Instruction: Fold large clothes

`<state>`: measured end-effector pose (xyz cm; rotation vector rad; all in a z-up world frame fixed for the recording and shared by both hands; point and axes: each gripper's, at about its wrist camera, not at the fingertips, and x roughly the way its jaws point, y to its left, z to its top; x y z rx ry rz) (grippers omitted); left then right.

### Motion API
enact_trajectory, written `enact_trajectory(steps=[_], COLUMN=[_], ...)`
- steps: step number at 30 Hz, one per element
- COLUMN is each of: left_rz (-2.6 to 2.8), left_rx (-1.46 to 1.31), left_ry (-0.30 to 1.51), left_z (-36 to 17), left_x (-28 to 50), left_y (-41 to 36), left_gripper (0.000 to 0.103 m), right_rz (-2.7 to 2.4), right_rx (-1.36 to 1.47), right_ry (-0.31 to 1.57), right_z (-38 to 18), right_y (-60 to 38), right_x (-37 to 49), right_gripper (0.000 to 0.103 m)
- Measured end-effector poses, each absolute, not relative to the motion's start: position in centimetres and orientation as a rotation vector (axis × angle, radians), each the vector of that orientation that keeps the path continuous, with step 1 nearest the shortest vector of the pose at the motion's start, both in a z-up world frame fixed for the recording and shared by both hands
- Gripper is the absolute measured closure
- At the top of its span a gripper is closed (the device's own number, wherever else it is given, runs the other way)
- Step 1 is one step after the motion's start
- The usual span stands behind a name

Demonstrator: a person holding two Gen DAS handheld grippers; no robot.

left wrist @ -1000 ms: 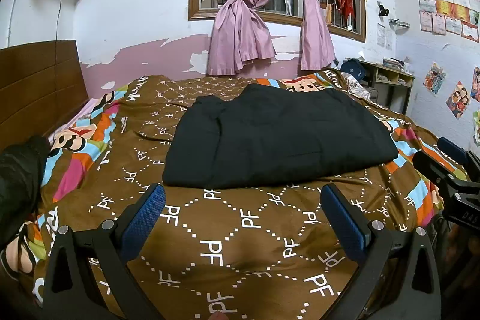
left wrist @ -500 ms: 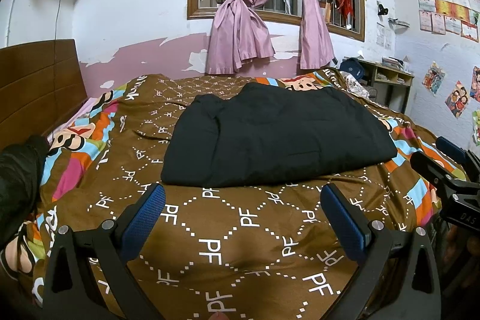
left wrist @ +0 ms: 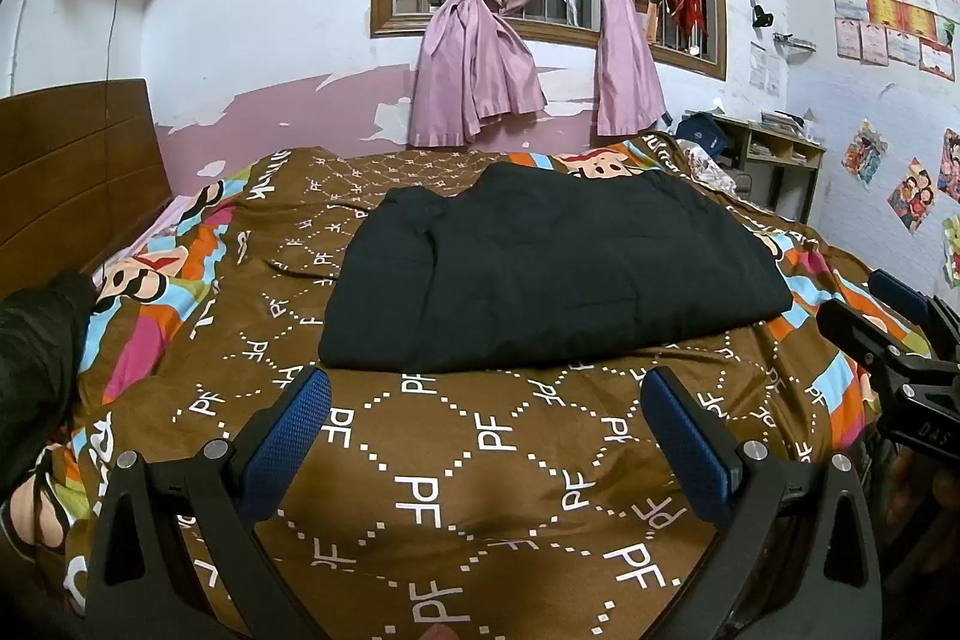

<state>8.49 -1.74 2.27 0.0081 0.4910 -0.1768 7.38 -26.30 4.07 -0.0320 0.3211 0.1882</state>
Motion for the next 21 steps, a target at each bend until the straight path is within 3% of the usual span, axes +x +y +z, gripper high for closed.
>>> enact_trajectory(steps=[21], left_rz=[-0.179], left_rx=[0.008], left_ry=[0.497], left_z=[2.15], left_x=[8.39], left_y=[-1.9], left_gripper=[0.002], right_rz=[0.189], right_rx=[-0.034], right_ry=[0.323], right_z=[4.14], right_y=[-26.32], right_x=[7.45], right_gripper=[0.0])
